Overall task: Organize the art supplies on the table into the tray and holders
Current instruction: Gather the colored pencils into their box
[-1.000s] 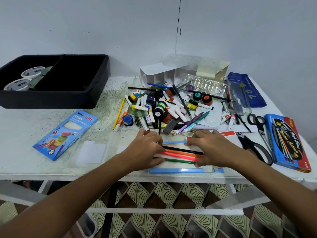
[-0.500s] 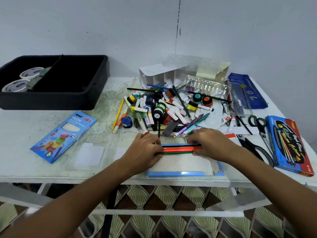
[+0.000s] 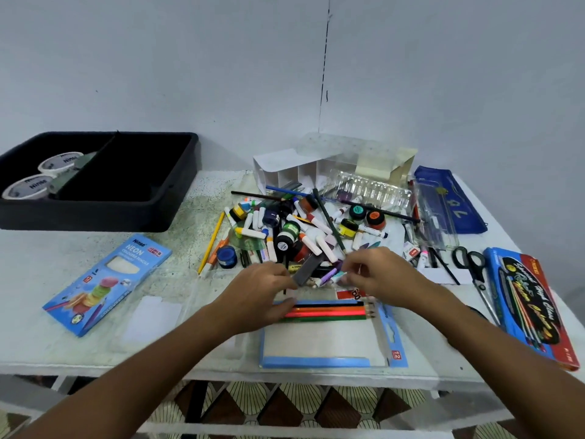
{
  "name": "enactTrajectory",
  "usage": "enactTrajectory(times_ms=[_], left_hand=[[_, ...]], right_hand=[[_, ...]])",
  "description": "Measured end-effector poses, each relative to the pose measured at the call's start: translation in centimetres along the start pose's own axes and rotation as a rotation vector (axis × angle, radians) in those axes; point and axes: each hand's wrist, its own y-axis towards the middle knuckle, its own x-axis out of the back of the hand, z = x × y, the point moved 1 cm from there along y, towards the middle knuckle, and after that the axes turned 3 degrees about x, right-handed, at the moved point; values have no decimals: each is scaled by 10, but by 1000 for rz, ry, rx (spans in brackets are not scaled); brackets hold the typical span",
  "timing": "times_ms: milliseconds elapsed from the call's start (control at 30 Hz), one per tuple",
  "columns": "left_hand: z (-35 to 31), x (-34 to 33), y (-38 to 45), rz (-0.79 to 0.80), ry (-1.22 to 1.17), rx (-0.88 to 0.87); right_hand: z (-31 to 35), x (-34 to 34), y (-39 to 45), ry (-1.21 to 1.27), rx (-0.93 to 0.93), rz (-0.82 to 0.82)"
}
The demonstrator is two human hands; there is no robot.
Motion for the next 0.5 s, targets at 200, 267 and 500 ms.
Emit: enactTrajectory(times_ms=[200, 267, 500], left_hand=[[5, 19, 45, -118, 40, 19], [7, 21, 58, -128, 37, 30], [10, 19, 83, -175, -15, 37]], right_hand=[[-7, 10, 29, 18, -180, -265], [-5, 4, 37, -53, -217, -273], [2, -9, 51, -232, -314, -291]])
